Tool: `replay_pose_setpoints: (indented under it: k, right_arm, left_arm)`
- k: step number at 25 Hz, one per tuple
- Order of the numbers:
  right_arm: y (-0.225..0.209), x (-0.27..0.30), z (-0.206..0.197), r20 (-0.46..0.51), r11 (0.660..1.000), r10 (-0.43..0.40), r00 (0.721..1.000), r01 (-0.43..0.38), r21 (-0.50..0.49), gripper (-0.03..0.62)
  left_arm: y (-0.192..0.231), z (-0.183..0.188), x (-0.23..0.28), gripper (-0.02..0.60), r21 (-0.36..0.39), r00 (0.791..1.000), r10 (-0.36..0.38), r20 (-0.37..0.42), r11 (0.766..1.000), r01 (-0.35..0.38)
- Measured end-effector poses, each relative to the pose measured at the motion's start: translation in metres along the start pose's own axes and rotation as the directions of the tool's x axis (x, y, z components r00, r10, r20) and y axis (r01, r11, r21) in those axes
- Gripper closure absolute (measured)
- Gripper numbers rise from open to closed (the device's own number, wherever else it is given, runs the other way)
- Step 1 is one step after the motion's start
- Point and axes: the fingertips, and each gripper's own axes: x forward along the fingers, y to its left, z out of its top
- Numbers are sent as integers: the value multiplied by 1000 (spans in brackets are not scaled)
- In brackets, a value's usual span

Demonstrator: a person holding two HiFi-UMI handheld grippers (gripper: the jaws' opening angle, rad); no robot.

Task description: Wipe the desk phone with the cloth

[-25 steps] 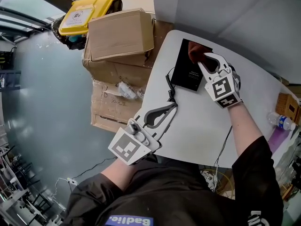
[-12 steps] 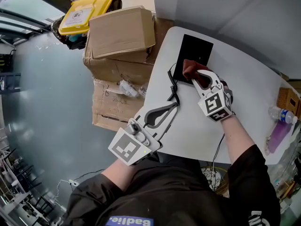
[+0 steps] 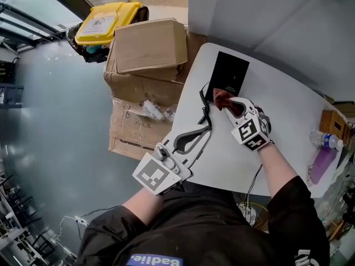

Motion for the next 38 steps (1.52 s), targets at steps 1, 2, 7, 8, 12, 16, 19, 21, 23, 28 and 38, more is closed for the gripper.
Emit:
replay_pose_setpoints:
  k: [1, 2, 7, 8, 12, 16, 19, 21, 23, 28, 38]
  right_arm:
    - [-11, -3, 7, 9, 1000, -13, 1000, 13, -1, 514]
    - [-23, -5, 15, 16, 1000, -27, 999, 28, -5, 513]
    - [-76, -2, 50, 26, 994, -87, 996, 88, -66, 513]
    - [-84, 0, 56, 27, 993, -93, 995, 95, -76, 513]
    - [-108, 13, 70, 14, 986, -114, 993, 115, -121, 513]
    - [-124, 31, 71, -2, 980, -131, 991, 129, -149, 513]
    - [-118, 37, 71, 9, 979, -134, 991, 134, -152, 513]
    - [-109, 37, 68, 15, 978, -139, 990, 139, -153, 514]
    - [-97, 38, 64, 14, 979, -135, 991, 135, -155, 514]
    - [-64, 39, 54, 6, 983, -107, 994, 107, -148, 514]
    - [-5, 39, 29, -27, 994, -44, 999, 41, -103, 514]
  left_arm:
    - [1, 2, 0, 578, -1, 1000, 4, 4, 1000, -4]
    - [1, 4, 0, 578, 0, 1000, 8, 8, 1000, -8]
    - [10, 10, 3, 578, -4, 999, 34, 22, 999, -34]
    - [12, 12, 5, 578, -8, 999, 40, 26, 999, -40]
    - [19, 16, 12, 578, -10, 998, 49, 36, 999, -49]
    - [26, 16, 17, 578, -13, 997, 64, 41, 998, -63]
    - [28, 11, 14, 578, -19, 996, 75, 38, 997, -74]
    - [30, 3, 10, 578, -31, 996, 82, 22, 996, -81]
    - [31, -6, 7, 578, -40, 996, 86, 9, 995, -86]
    - [27, -12, 1, 578, -41, 997, 80, -1, 996, -80]
    - [11, -21, -14, 578, -44, 998, 55, -7, 998, -55]
